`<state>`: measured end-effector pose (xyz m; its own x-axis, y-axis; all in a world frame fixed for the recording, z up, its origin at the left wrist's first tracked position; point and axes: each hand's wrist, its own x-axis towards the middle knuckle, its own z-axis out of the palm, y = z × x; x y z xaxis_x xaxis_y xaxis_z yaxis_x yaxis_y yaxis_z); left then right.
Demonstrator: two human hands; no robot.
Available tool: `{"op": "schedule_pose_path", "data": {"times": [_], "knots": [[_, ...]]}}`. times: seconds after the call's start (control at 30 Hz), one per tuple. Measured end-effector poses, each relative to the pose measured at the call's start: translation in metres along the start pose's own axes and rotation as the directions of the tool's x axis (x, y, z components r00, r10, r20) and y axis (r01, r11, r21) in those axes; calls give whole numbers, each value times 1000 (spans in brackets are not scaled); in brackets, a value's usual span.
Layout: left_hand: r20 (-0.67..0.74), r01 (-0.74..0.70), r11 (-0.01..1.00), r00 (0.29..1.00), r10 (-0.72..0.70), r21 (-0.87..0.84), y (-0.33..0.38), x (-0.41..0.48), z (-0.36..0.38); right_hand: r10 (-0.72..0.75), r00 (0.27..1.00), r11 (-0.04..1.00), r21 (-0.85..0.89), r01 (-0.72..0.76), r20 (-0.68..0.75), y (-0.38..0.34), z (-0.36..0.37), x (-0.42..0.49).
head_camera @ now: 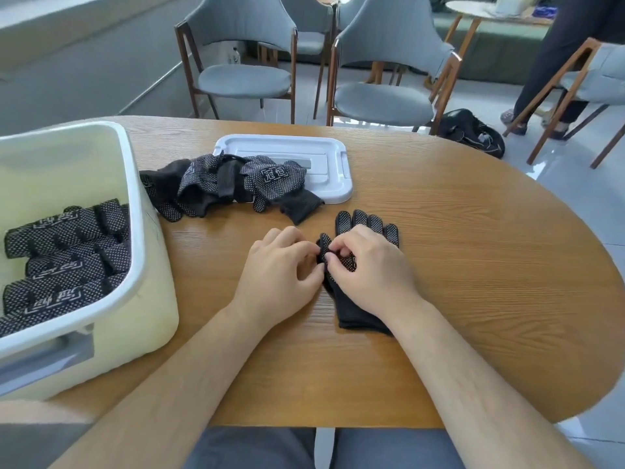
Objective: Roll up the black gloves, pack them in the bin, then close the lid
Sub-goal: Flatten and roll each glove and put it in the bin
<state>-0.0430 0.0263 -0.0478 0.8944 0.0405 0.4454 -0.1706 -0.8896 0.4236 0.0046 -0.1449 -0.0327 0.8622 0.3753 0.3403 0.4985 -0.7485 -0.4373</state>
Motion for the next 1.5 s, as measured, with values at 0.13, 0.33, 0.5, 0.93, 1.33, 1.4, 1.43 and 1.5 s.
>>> {"op": "schedule_pose_path", "data": {"times": [0.13, 0.33, 0.5, 0.93, 1.33, 1.4, 1.43, 1.5], "knots": [[15, 21, 999, 1000, -21, 26, 2, -1, -1, -25, 1000, 999, -23, 25, 1, -1, 3, 2], [19, 18, 999, 1000, -18, 35, 2, -1, -2, -86, 987, 996, -35, 82, -136, 1, 6, -3], [-5, 12, 1000, 1000, -12, -15, 0, -2, 0, -127, 985, 992, -33, 124, -121, 2, 1, -7], [-2, -66, 987, 998, 67, 148, 8, -6, 1, -181, 976, 964, 220, 151, 123, 5, -39, -43], [80, -186, 977, 981, 178, 106, 10, -4, 2, 112, 994, 994, 7, -112, -2, 32, -7, 44], [78, -188, 977, 980, 180, 103, 9, -4, 3, 82, 996, 997, -1, -82, -47, 32, -4, 45], [84, -187, 977, 980, 179, 99, 9, -4, 3, 68, 996, 998, -9, -69, -54, 32, -3, 45], [99, -188, 977, 979, 178, 99, 8, -4, 2, 55, 998, 998, -30, -56, -44, 31, -2, 45]]}}
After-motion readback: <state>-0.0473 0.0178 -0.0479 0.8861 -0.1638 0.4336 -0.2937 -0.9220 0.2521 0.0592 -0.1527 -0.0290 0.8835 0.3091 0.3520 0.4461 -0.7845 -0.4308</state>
